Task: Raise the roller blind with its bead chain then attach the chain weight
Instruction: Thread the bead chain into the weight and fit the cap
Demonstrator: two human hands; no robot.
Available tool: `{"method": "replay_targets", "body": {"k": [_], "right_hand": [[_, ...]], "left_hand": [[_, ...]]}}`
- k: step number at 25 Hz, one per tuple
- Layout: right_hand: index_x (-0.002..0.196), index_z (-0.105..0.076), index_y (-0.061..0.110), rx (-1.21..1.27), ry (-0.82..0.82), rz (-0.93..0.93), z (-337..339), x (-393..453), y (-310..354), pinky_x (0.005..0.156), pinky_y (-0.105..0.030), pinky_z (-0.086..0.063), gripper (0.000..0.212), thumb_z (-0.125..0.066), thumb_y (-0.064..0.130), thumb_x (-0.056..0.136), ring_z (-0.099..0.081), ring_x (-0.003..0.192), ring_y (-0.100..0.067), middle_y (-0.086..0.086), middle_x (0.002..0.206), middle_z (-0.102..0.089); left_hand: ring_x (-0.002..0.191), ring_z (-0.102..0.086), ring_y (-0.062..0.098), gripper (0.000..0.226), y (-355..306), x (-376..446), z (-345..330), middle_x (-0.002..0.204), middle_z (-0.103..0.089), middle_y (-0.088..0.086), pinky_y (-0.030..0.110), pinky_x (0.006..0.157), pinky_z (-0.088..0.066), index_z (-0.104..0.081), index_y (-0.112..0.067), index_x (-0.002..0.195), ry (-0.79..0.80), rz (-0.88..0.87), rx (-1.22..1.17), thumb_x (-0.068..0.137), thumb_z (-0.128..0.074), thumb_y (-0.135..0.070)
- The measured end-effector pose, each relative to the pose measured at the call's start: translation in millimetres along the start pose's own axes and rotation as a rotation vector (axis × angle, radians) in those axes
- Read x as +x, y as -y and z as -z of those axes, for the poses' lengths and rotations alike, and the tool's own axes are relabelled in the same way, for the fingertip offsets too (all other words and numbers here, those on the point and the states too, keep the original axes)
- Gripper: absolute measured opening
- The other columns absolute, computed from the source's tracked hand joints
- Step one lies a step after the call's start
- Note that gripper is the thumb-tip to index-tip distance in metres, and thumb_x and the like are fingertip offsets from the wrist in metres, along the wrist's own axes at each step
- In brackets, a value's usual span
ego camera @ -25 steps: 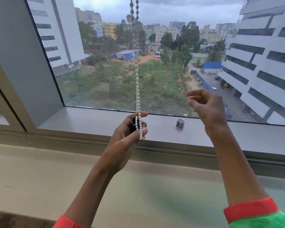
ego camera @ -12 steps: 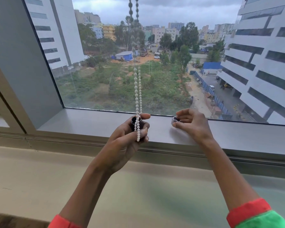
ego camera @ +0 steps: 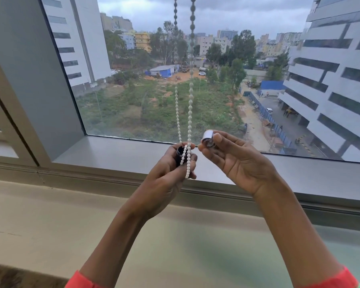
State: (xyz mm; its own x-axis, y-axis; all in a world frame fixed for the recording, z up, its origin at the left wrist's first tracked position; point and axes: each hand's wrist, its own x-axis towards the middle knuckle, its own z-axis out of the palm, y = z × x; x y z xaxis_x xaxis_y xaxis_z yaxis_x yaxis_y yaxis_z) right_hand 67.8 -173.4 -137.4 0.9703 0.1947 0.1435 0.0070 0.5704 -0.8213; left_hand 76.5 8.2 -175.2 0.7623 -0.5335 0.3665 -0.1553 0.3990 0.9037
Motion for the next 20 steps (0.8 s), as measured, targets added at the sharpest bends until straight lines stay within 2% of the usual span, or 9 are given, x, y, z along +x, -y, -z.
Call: {"method": "replay_targets", "body": {"k": [6, 11, 14, 17, 20], "right_hand": [[0.074, -0.073, 0.008, 0.013, -0.108, -0.071, -10, 3, -3, 0.059, -0.023, -0.058, 0.022, -0.078, 0.019, 0.055, -0.069, 0.064, -0.018, -0.011, 0.076, -0.072], [0.079, -0.074, 0.008, 0.026, -0.043, -0.035, -11, 8, -4, 0.063, -0.022, -0.057, 0.021, -0.076, 0.012, 0.058, -0.068, 0.067, -0.016, -0.011, 0.078, -0.073], [0.095, -0.074, 0.011, -0.158, 0.046, 0.11, -12, 10, 0, 0.068, -0.023, -0.056, 0.029, -0.071, 0.006, 0.067, -0.068, 0.073, -0.014, -0.005, 0.081, -0.073], [0.096, -0.074, 0.01, -0.412, 0.09, 0.237, -20, 13, 4, 0.067, -0.023, -0.055, 0.031, -0.073, 0.006, 0.066, -0.067, 0.071, -0.013, 0.0, 0.075, -0.072], [0.094, -0.075, 0.01, -0.591, 0.039, 0.272, -27, 17, 8, 0.067, -0.024, -0.055, 0.034, -0.078, 0.012, 0.06, -0.066, 0.068, -0.015, -0.001, 0.073, -0.071]], "left_hand": [[0.077, -0.051, 0.01, 0.027, -4, 3, 1, 0.083, -0.06, -0.005, 0.022, 0.074, -0.048, -0.053, -0.014, 0.11, -0.077, -0.007, -0.02, 0.084, -0.052, -0.009], [0.077, -0.052, 0.01, 0.028, -4, 5, -1, 0.082, -0.061, -0.004, 0.023, 0.072, -0.047, -0.052, -0.013, 0.111, -0.071, -0.031, 0.012, 0.085, -0.05, -0.006], [0.075, -0.048, 0.013, 0.023, -5, 7, 0, 0.084, -0.055, 0.0, 0.024, 0.072, -0.046, -0.052, -0.013, 0.109, -0.076, -0.021, 0.101, 0.086, -0.051, -0.011], [0.075, -0.046, 0.013, 0.019, -6, 9, 1, 0.083, -0.051, 0.001, 0.024, 0.071, -0.044, -0.051, -0.012, 0.106, -0.083, -0.009, 0.134, 0.087, -0.05, -0.012], [0.075, -0.045, 0.013, 0.014, -7, 10, 0, 0.084, -0.049, 0.002, 0.022, 0.07, -0.045, -0.05, -0.014, 0.101, -0.085, -0.005, 0.127, 0.087, -0.049, -0.012]]}}
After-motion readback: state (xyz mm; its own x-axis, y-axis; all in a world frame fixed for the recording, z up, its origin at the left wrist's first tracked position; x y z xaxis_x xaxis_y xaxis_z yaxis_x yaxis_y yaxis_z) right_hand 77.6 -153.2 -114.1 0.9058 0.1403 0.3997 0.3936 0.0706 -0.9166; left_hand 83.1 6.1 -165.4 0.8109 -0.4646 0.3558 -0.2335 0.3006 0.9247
